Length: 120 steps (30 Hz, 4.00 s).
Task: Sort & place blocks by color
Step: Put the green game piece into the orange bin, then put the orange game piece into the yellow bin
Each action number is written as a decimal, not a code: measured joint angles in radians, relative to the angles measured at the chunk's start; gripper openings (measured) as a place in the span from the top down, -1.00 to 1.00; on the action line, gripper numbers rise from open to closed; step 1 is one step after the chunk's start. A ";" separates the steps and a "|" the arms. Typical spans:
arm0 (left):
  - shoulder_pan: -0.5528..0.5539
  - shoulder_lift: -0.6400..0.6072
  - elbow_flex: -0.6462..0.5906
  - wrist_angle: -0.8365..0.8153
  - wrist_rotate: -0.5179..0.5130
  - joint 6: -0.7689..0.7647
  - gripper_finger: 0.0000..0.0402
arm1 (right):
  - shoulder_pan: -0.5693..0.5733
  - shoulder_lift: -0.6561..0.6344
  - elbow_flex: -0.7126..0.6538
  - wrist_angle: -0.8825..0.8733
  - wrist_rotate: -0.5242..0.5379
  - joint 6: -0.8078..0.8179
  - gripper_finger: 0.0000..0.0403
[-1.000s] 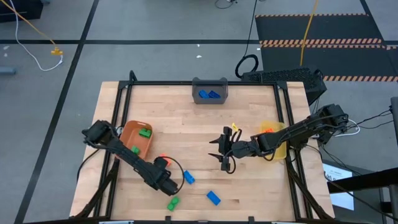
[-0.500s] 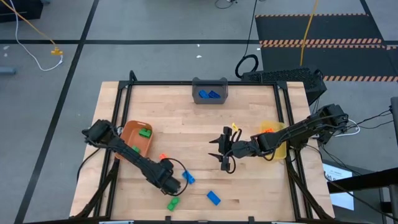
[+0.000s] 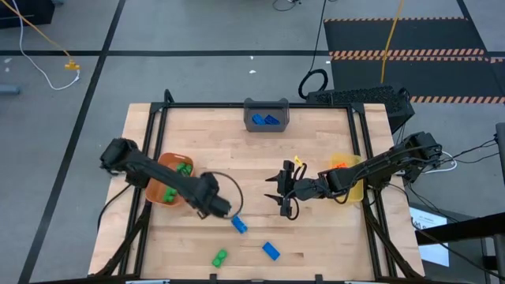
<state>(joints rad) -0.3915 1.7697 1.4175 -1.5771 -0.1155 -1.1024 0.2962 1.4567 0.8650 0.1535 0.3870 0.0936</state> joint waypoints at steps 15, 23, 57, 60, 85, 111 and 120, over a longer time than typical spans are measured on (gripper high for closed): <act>0.203 -0.242 -0.359 0.013 0.010 -0.079 0.32 | 0.013 0.000 0.000 0.000 0.001 0.017 -0.10; 0.276 -0.268 -0.405 0.048 0.003 -0.086 -0.27 | 0.013 0.000 0.000 0.000 0.002 0.003 -0.10; 0.035 -0.129 -0.392 0.559 -0.067 0.908 -0.39 | 0.022 -0.001 -0.046 -0.005 0.002 0.141 -0.10; 0.036 -0.105 -0.404 0.563 -0.104 0.952 -0.42 | 0.039 -0.016 -0.046 -0.038 0.001 0.173 -0.10; -0.011 -0.097 -0.370 0.780 -0.122 1.265 -0.64 | 0.101 -0.097 -0.047 -0.059 0.006 0.239 -0.10; 0.130 0.058 -0.392 0.936 0.097 1.365 -0.25 | 0.065 -0.097 -0.047 -0.020 0.009 0.126 -0.10; 0.194 0.033 -0.398 0.994 0.175 1.307 0.29 | 0.069 -0.097 -0.047 0.000 0.003 0.059 -0.10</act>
<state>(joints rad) -0.1970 1.8026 1.0195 -0.5828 0.0597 0.2043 0.3650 1.3602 0.8181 0.1538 0.3903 0.1526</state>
